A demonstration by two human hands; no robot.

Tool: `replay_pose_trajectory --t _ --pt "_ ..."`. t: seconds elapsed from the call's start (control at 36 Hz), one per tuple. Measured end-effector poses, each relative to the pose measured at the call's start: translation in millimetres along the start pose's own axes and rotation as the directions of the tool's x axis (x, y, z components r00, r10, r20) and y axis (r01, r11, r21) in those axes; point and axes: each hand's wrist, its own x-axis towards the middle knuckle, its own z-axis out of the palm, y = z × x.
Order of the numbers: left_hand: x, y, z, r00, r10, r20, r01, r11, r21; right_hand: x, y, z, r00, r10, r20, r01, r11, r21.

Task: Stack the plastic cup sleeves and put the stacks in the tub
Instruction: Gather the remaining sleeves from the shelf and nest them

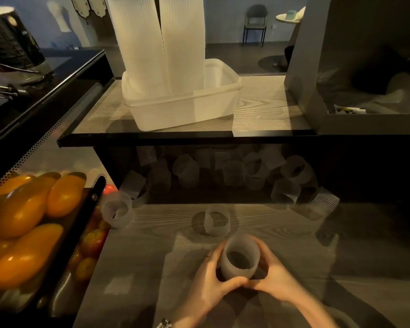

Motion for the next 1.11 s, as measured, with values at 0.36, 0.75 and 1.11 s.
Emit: replay_pose_trajectory --t 0.36,0.75,1.11 --pt "60.7 -9.6 -46.5 0.954 -0.267 -0.136 0.270 0.963 -0.001 70.6 -19.7 -21.1 0.995 0.099 0.004 -0.098 0.994 -0.050" --pt "86.1 9.2 -41.4 0.953 -0.294 -0.069 0.299 0.950 0.087 97.4 -37.5 1.3 0.992 0.123 0.010 -0.124 0.991 0.058" --pt "62.8 55.1 -40.7 0.991 -0.119 -0.054 0.117 0.992 -0.040 61.2 -57.3 -12.4 0.994 0.028 -0.108 -0.013 0.990 0.139"
